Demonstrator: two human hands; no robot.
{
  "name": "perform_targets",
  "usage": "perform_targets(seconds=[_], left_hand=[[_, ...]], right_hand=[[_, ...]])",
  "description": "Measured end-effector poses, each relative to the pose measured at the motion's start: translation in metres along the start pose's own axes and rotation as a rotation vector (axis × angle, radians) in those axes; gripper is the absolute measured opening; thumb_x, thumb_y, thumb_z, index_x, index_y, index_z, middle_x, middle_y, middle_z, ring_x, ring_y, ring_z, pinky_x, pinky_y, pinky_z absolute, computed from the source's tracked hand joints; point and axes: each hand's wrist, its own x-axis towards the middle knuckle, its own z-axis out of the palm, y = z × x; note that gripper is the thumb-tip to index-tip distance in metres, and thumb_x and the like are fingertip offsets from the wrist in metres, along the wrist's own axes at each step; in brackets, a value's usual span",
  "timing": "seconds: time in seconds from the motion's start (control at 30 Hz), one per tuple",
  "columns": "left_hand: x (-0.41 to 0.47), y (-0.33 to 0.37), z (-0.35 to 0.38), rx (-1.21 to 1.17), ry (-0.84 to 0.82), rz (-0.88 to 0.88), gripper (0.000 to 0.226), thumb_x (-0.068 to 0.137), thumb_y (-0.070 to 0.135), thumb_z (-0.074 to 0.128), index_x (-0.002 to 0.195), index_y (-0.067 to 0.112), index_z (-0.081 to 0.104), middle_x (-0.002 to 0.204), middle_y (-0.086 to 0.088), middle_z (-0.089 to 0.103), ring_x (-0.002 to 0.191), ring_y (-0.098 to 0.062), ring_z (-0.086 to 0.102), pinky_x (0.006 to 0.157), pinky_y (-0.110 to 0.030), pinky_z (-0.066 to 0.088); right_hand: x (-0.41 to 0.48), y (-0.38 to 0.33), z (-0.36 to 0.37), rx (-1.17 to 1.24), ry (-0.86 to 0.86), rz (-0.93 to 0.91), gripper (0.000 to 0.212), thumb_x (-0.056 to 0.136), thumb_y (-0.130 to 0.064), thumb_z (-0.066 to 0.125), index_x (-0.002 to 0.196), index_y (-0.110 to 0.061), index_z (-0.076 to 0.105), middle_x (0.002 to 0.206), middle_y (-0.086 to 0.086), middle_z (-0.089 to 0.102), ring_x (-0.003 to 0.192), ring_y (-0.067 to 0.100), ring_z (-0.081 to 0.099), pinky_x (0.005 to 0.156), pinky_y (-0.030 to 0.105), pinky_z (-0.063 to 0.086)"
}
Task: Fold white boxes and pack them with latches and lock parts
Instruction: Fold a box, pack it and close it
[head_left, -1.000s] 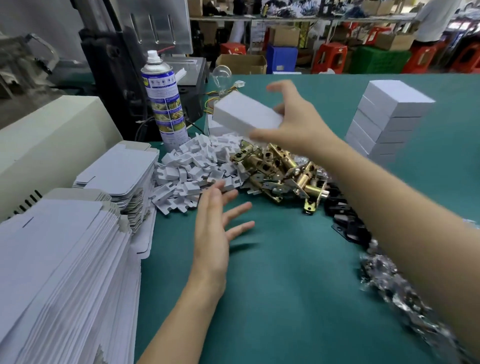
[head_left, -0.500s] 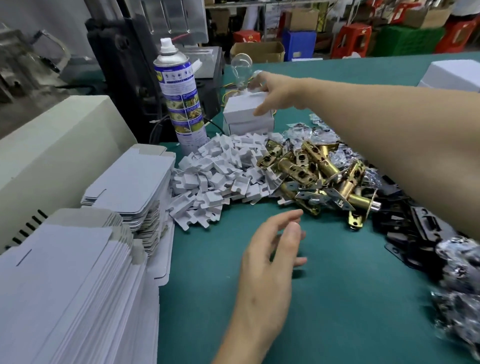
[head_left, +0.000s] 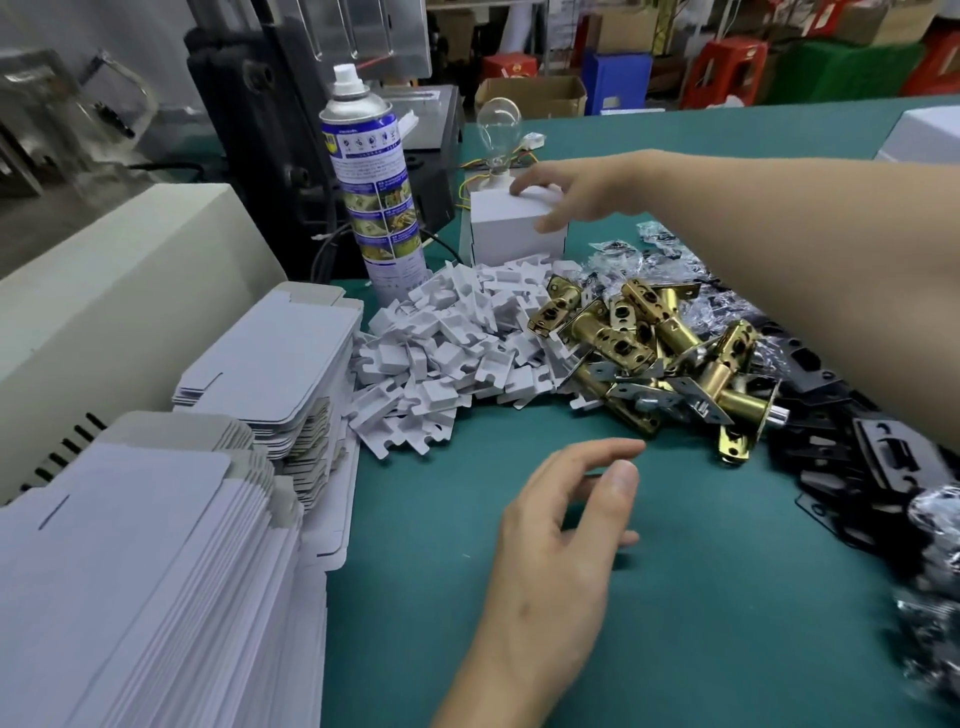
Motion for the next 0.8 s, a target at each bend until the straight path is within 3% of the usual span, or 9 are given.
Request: perform_targets(seconds=[0.1,0.17,0.23,0.3,0.37,0.5,0.6,0.67,0.8], left_hand=[[0.0,0.001,0.001,0.008,0.011,-0.006,0.033,0.09,0.059,0.055,0.111,0.043,0.075,0.121,0.012,0.071,0.117,-0.013,0.068,0.081,-0.029,0.062],[0.001,0.0,0.001,0.019,0.031,-0.012,0.026,0.094,0.051,0.058,0.11,0.041,0.076,0.119,0.014,0.072,0.115,-0.012,0.069,0.08,-0.029,0.062],[0.001,-0.001,0.0,0.039,0.051,-0.01,0.022,0.095,0.043,0.059,0.108,0.038,0.076,0.114,0.014,0.073,0.113,-0.011,0.069,0.077,-0.027,0.062],[0.002,-0.001,-0.002,0.074,0.076,0.004,0.021,0.095,0.04,0.059,0.107,0.036,0.076,0.109,0.013,0.073,0.11,-0.01,0.07,0.074,-0.026,0.062],[0.003,0.0,-0.004,0.118,0.099,0.025,0.019,0.097,0.035,0.06,0.107,0.033,0.076,0.106,0.014,0.074,0.105,-0.011,0.07,0.072,-0.027,0.062],[0.005,-0.001,-0.009,0.189,0.147,0.034,0.019,0.105,0.018,0.063,0.102,0.032,0.076,0.092,0.016,0.073,0.085,-0.008,0.07,0.065,-0.027,0.06],[0.005,-0.003,-0.013,0.25,0.161,0.029,0.029,0.104,0.016,0.063,0.087,0.039,0.071,0.082,0.02,0.071,0.072,-0.01,0.067,0.059,-0.021,0.054],[0.006,-0.004,-0.014,0.271,0.172,0.006,0.027,0.102,0.012,0.06,0.08,0.029,0.064,0.074,0.02,0.069,0.065,-0.005,0.066,0.054,-0.011,0.048],[0.007,0.001,-0.013,0.293,0.134,0.044,0.032,0.08,0.007,0.048,0.056,0.027,0.044,0.047,0.019,0.049,0.044,0.002,0.045,0.045,-0.006,0.032]], right_hand=[[-0.009,-0.008,0.005,-0.044,0.083,-0.065,0.071,0.099,-0.018,0.067,0.16,-0.026,0.03,0.167,0.006,0.025,0.15,0.029,0.029,0.115,0.038,0.03],[-0.021,-0.02,0.007,-0.057,0.242,-0.134,0.069,0.096,-0.022,0.071,0.156,-0.018,0.037,0.159,0.012,0.035,0.145,0.028,0.037,0.112,0.032,0.032],[-0.038,-0.037,0.01,-0.099,0.488,-0.258,0.048,0.094,-0.027,0.074,0.136,-0.012,0.058,0.139,0.011,0.056,0.128,0.024,0.052,0.103,0.026,0.037],[-0.063,-0.063,0.02,-0.112,0.596,-0.409,0.024,0.093,-0.03,0.075,0.109,-0.011,0.072,0.113,0.005,0.067,0.105,0.017,0.06,0.086,0.02,0.042],[-0.088,-0.092,0.04,-0.165,0.527,-0.566,0.018,0.094,-0.029,0.074,0.098,-0.012,0.075,0.105,0.002,0.067,0.097,0.016,0.061,0.083,0.024,0.048],[-0.119,-0.145,0.087,-0.341,0.412,-0.798,0.019,0.1,-0.031,0.064,0.107,-0.017,0.075,0.113,0.0,0.068,0.105,0.018,0.063,0.089,0.037,0.049],[-0.124,-0.169,0.118,-0.43,0.331,-0.779,0.037,0.1,-0.036,0.063,0.136,-0.028,0.062,0.137,-0.006,0.061,0.125,0.014,0.057,0.097,0.031,0.043],[-0.122,-0.178,0.139,-0.451,0.276,-0.748,0.051,0.101,-0.026,0.062,0.15,-0.03,0.048,0.153,-0.008,0.051,0.138,0.012,0.048,0.104,0.029,0.04],[-0.12,-0.18,0.167,-0.401,0.294,-0.693,0.059,0.097,-0.005,0.051,0.15,-0.031,0.048,0.149,-0.009,0.055,0.134,0.014,0.051,0.098,0.03,0.044]])
